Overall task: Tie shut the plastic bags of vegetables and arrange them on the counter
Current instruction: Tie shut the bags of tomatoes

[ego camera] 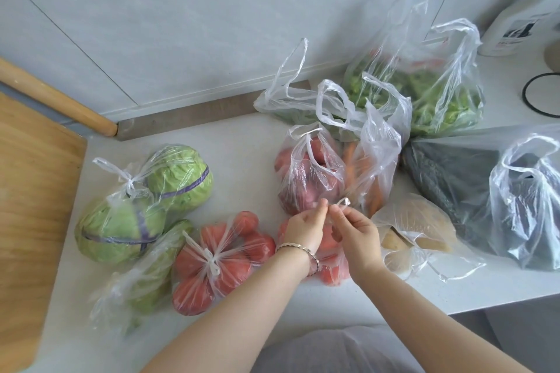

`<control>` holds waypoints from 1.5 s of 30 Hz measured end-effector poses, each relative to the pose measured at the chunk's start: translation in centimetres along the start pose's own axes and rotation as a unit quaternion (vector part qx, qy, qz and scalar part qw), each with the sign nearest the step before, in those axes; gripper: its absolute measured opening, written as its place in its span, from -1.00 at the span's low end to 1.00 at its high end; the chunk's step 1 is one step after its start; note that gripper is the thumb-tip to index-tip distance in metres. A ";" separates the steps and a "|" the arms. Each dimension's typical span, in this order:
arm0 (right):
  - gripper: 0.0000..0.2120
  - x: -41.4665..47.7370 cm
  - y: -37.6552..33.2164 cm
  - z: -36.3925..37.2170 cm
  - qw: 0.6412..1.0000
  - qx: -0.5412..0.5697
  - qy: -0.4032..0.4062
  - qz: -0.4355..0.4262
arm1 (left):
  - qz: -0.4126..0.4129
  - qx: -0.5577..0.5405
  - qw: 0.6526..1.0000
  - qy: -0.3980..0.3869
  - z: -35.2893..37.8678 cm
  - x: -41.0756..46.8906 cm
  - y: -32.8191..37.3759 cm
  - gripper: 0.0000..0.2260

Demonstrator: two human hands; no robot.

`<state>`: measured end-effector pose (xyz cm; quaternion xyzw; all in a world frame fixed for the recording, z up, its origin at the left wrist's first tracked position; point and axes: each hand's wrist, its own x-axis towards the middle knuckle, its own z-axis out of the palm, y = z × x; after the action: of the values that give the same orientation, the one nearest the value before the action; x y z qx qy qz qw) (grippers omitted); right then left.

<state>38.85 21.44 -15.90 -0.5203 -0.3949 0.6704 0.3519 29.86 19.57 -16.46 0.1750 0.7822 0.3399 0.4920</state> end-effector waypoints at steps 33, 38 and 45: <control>-0.62 -0.3 -0.8 -1.9 0.976 -0.086 -0.193 0.052 | 0.108 0.038 0.993 -0.031 -2.5 -0.3 -0.9 -0.72; -0.64 -0.2 -0.2 -1.0 0.975 -0.201 -0.094 -0.024 | 0.034 -0.029 0.999 -0.007 -2.2 -0.3 -0.9 -0.72; -0.76 -0.5 -1.3 -1.1 0.958 -0.256 -0.085 -0.092 | 0.130 0.112 0.979 0.109 -3.0 -1.0 0.3 -0.65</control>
<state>40.13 21.71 -14.70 -0.4956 -0.6281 0.5534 0.2316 27.65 18.11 -14.80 0.2915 0.8347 0.3280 0.3326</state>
